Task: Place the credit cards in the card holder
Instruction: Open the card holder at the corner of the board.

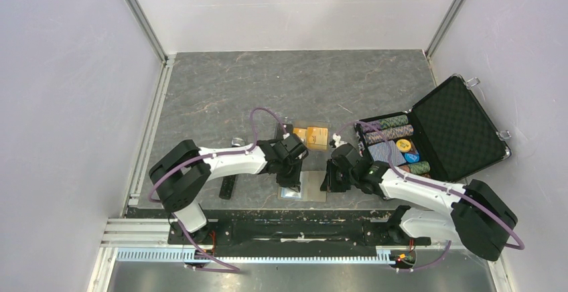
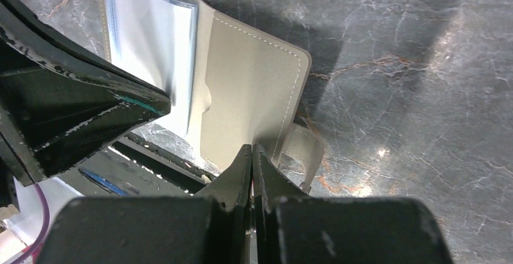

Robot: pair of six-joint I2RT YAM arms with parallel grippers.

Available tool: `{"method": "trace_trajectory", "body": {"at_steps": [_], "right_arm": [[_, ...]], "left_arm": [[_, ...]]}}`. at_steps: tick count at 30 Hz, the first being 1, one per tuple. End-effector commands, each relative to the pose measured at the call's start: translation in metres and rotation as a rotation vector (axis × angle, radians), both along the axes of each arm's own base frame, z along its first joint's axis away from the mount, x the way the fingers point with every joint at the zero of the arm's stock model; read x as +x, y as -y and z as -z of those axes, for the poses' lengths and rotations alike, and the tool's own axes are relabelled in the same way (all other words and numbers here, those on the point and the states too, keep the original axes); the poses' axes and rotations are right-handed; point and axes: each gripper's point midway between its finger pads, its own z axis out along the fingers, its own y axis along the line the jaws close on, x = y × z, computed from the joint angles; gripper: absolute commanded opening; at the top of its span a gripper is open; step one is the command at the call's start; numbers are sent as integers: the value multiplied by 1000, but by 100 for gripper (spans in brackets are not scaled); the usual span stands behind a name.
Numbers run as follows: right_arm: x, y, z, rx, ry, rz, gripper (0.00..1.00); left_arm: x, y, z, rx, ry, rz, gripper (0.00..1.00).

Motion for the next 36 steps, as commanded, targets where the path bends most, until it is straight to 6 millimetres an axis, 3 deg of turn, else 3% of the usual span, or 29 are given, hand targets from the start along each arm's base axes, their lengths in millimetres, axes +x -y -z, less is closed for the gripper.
{"method": "trace_trajectory", "body": {"at_steps": [1,12,14,16,19,30,36], "right_arm": [[4,9,3,-33,3,68,0],[7,24,4,-59,6,114,0],[8,21,1,-58,15,82,0],[10,20,-3,-84,23,45,0],[13,16,-10,-100,45,4,0],[29,-1,-66,-14,168,-13,0],[35,-14,-77,30,195,-34,2]], "left_arm": [[6,-17,3,41,-2,-78,11],[2,-23,8,30,-26,-103,8],[4,-15,-1,-31,-9,-82,13],[3,-3,-15,-132,12,-58,27],[5,5,-36,-266,36,-59,40],[24,-41,-55,-274,111,-132,51],[29,-56,-51,-239,106,-144,58]]}}
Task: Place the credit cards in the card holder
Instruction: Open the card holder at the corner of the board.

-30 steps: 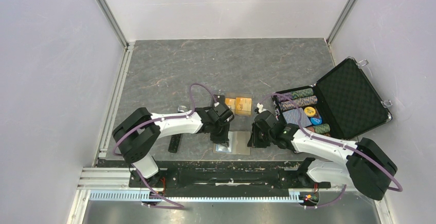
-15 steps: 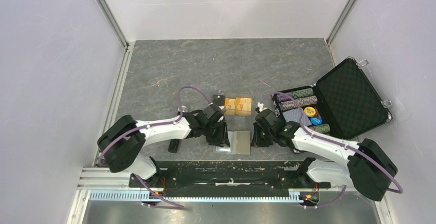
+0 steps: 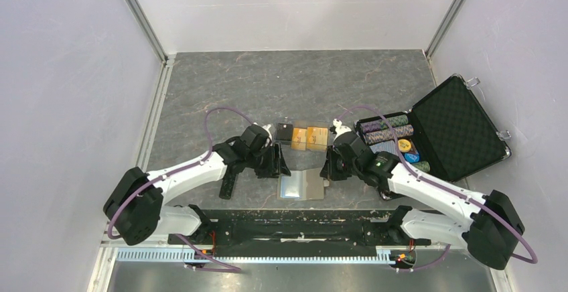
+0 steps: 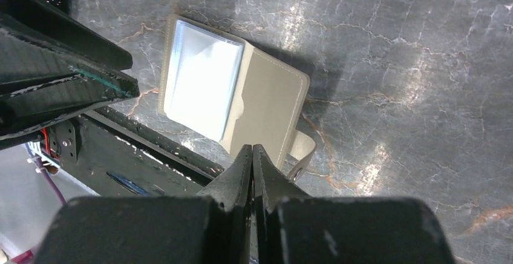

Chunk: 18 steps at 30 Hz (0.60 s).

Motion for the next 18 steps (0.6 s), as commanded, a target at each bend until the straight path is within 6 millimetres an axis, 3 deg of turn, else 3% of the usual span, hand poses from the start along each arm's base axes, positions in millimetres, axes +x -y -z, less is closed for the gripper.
{"method": "trace_trajectory", "body": {"at_steps": [1,6,12,18], "right_arm": [[9,-17,-18,53,53,-34,2],[8,-33,1,69,3,-59,1],[1,-20,42,-19,-84,-18,0],[-5,-10,54,-57,-108,-2,0]], "left_arm": [[-3,-8,2,10,8,44,58],[-3,4,4,-47,-16,48,55],[0,13,15,-67,-52,41,54],[-2,22,20,-87,-76,61,55]]}}
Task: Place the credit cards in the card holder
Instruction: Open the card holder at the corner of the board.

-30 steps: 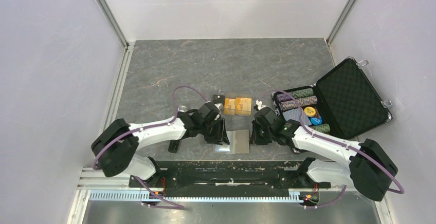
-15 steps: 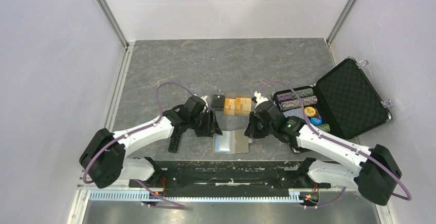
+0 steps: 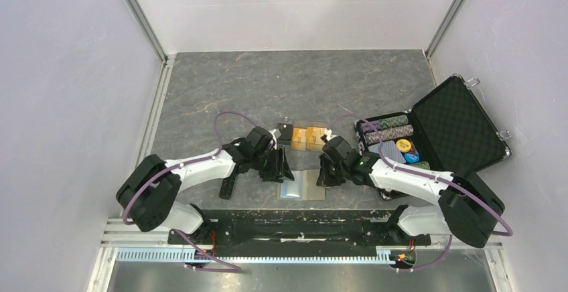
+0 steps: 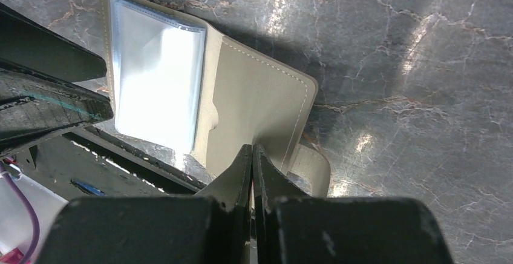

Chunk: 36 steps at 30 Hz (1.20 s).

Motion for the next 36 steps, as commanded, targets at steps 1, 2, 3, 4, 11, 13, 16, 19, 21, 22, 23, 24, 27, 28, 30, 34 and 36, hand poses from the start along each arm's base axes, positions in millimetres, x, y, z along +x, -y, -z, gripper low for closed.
{"method": "trace_trajectory", "body": {"at_steps": [1,2,3,4,11,13,16,19,21,22,23,24,27,28,30,34,36], "right_arm": [[2,1,2,-2,11,21,0],[2,2,4,-8,7,24,0],[1,3,5,-13,2,24,0],[0,3,6,-15,-2,23,0],[0,5,8,-25,-5,21,0],[0,5,8,-27,-3,18,0],[0,5,9,-28,-2,16,0],[0,5,9,-28,-1,15,0],[0,4,8,-22,0,13,0],[0,3,8,-20,0,13,0],[0,3,8,-17,-1,10,0],[0,2,8,-14,-2,9,0],[-1,1,8,-1,-3,8,0],[-1,0,8,5,-3,8,0],[-2,-1,8,15,-6,9,0],[-2,-5,4,38,-2,7,0],[0,-6,-1,51,8,9,0]], "left_arm": [[3,14,-6,-61,3,13,55],[2,15,-5,-61,1,15,56],[2,16,-4,-57,-1,15,56],[2,16,-3,-54,-1,17,56],[0,15,2,-10,-2,1,65],[0,12,4,14,-4,-11,66],[-2,15,5,7,-7,-1,65],[-4,18,5,5,-11,7,61],[-4,23,2,-14,-8,17,56],[-4,27,-1,-32,-4,22,53],[-4,31,-4,-53,-1,27,51],[-4,36,-8,-78,5,31,49],[-3,48,-22,-141,21,47,46],[-3,51,-27,-157,28,54,46],[-4,57,-34,-185,35,67,46],[-1,67,-47,-243,66,77,46],[-1,70,-49,-257,66,81,46]]}}
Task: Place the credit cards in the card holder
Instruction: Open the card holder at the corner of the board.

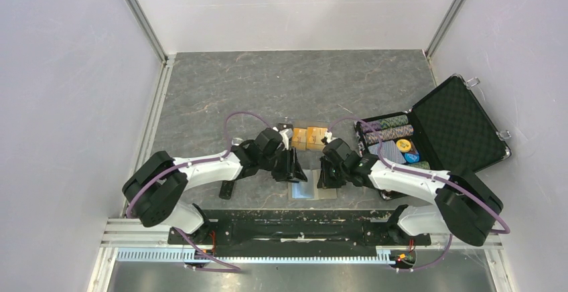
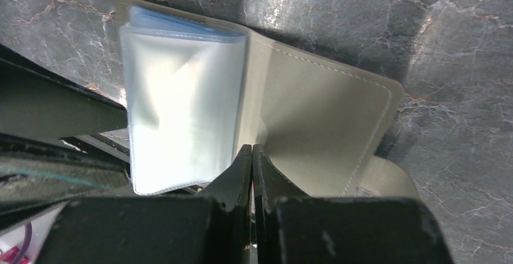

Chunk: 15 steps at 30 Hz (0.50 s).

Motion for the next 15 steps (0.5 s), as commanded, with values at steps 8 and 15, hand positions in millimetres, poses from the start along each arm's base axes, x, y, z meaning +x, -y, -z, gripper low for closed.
{"method": "trace_trajectory", "body": {"at_steps": [8,15], "right_arm": [[25,4,-49,41,163,80,0],[36,26,-67,10,223,140,0]], "left_arm": [[7,38,-38,-153,43,35,47],[6,60,-37,-181,25,57,51]]}}
